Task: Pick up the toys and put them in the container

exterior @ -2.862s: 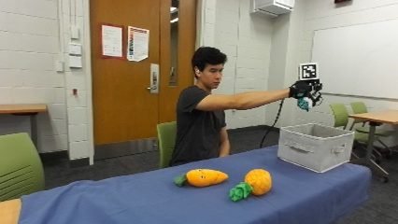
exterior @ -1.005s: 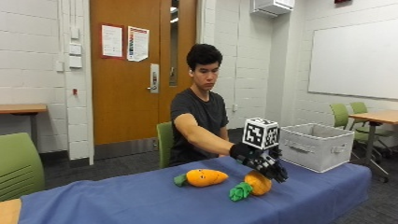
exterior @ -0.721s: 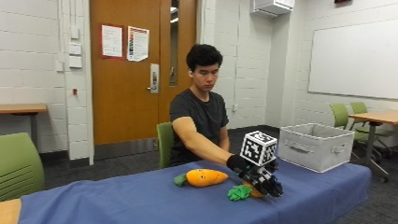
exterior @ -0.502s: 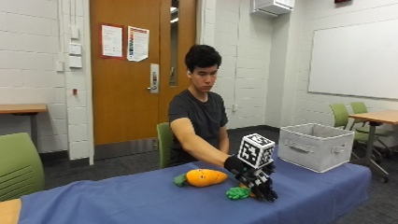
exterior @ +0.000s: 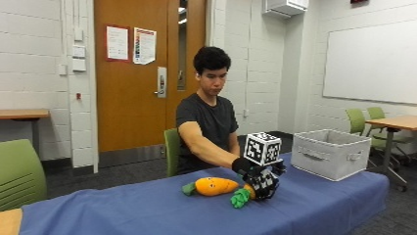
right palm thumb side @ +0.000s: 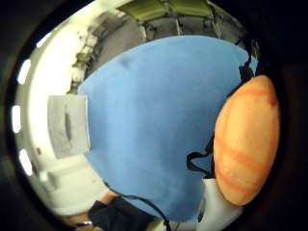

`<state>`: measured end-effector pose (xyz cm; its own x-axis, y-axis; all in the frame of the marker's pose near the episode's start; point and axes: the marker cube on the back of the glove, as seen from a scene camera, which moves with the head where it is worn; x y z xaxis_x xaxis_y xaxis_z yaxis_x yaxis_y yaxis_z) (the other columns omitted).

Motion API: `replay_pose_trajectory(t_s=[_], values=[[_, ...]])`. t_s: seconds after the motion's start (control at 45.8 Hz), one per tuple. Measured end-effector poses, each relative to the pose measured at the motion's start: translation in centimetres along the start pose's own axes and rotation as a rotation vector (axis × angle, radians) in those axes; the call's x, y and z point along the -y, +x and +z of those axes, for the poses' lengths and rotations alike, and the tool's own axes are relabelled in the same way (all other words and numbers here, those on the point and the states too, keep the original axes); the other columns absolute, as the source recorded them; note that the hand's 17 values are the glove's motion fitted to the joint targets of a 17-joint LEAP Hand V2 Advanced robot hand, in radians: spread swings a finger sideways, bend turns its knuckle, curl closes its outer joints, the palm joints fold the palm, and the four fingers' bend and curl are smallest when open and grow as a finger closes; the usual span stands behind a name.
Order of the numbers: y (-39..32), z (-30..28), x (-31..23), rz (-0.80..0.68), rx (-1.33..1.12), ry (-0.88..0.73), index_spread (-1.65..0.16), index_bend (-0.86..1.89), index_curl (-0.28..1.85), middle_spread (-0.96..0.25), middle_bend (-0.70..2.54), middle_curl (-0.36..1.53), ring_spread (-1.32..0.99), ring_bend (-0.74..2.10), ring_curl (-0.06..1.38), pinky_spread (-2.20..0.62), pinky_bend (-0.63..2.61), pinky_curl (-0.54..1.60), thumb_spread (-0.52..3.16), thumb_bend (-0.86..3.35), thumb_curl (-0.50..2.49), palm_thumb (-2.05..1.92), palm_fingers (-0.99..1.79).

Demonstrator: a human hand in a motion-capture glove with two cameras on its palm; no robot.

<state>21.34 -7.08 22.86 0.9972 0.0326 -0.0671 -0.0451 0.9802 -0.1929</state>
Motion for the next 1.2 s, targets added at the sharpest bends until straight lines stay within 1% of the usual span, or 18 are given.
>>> replay_pose_trajectory(t_s=[0.022,0.044,0.066,0.087,0.131,0.153,0.24,0.306,0.524,0.655,0.83,0.939,1.005,1.136,1.201], values=[[0.0,0.0,-0.1,0.004,-0.001,-0.012,-0.3,0.38,0.79,-0.28,0.55,0.48,-0.44,0.99,0.31,-0.33,0.71,0.31,1.07,0.24,0.47,0.59,0.85],[0.1,0.0,-0.2,0.008,-0.001,-0.022,-0.31,0.35,0.8,-0.29,0.59,0.5,-0.44,1.01,0.31,-0.35,0.75,0.32,1.04,0.25,0.49,0.61,0.97],[0.1,0.0,-0.3,0.013,-0.001,-0.03,-0.31,0.32,0.79,-0.3,0.6,0.5,-0.44,1.0,0.31,-0.36,0.75,0.31,1.03,0.25,0.5,0.61,0.97],[0.1,0.0,-0.5,0.018,0.0,-0.036,-0.32,0.29,0.81,-0.31,0.64,0.51,-0.44,1.04,0.33,-0.39,0.76,0.32,1.0,0.24,0.51,0.62,1.06],[0.2,-0.1,-0.7,0.023,0.005,-0.045,-0.32,0.26,0.83,-0.33,0.66,0.52,-0.44,1.05,0.34,-0.4,0.76,0.33,0.97,0.24,0.53,0.63,1.06],[0.2,-0.2,-0.8,0.023,0.007,-0.047,-0.33,0.25,0.85,-0.33,0.69,0.54,-0.43,1.09,0.36,-0.42,0.76,0.33,0.94,0.24,0.55,0.64,1.12],[-0.3,-1.7,-1.3,0.018,0.011,-0.039,-0.34,0.22,0.93,-0.35,0.76,0.57,-0.43,1.11,0.38,-0.45,0.77,0.35,0.88,0.24,0.59,0.65,1.13],[-1.0,-4.1,-1.7,0.007,0.004,-0.017,-0.36,0.21,0.99,-0.35,0.81,0.6,-0.42,1.15,0.41,-0.45,0.78,0.36,0.83,0.23,0.62,0.66,1.18],[-5.8,-15.1,-2.4,-0.043,-0.035,0.114,-0.39,0.18,1.17,-0.36,0.89,0.64,-0.41,1.2,0.45,-0.47,0.81,0.38,0.72,0.23,0.72,0.66,1.14],[-12.0,-22.3,-2.5,-0.111,-0.055,0.224,-0.41,0.17,1.26,-0.36,0.92,0.66,-0.41,1.21,0.46,-0.48,0.82,0.39,0.67,0.22,0.77,0.66,1.12],[-22.8,-27.9,-3.0,-0.25,-0.12,0.303,-0.42,0.17,1.37,-0.36,0.93,0.67,-0.4,1.22,0.47,-0.48,0.84,0.4,0.63,0.22,0.84,0.64,1.11],[-31.0,-29.4,-4.0,-0.387,-0.022,0.298,-0.42,0.16,1.42,-0.36,0.93,0.68,-0.4,1.22,0.48,-0.48,0.84,0.4,0.61,0.22,0.88,0.64,1.1],[-34.1,-29.4,-3.7,-0.385,-0.034,0.302,-0.43,0.16,1.45,-0.36,0.94,0.68,-0.4,1.22,0.48,-0.48,0.84,0.4,0.61,0.21,0.91,0.63,1.1],[-42.6,-29.2,-4.3,-0.449,0.065,0.266,-0.43,0.16,1.5,-0.36,0.94,0.69,-0.4,1.22,0.49,-0.48,0.84,0.4,0.59,0.21,0.95,0.63,1.1],[-45.5,-28.4,-4.1,-0.469,0.017,0.272,-0.43,0.15,1.53,-0.36,0.93,0.69,-0.4,1.22,0.49,-0.48,0.84,0.41,0.59,0.21,0.98,0.63,1.09]])
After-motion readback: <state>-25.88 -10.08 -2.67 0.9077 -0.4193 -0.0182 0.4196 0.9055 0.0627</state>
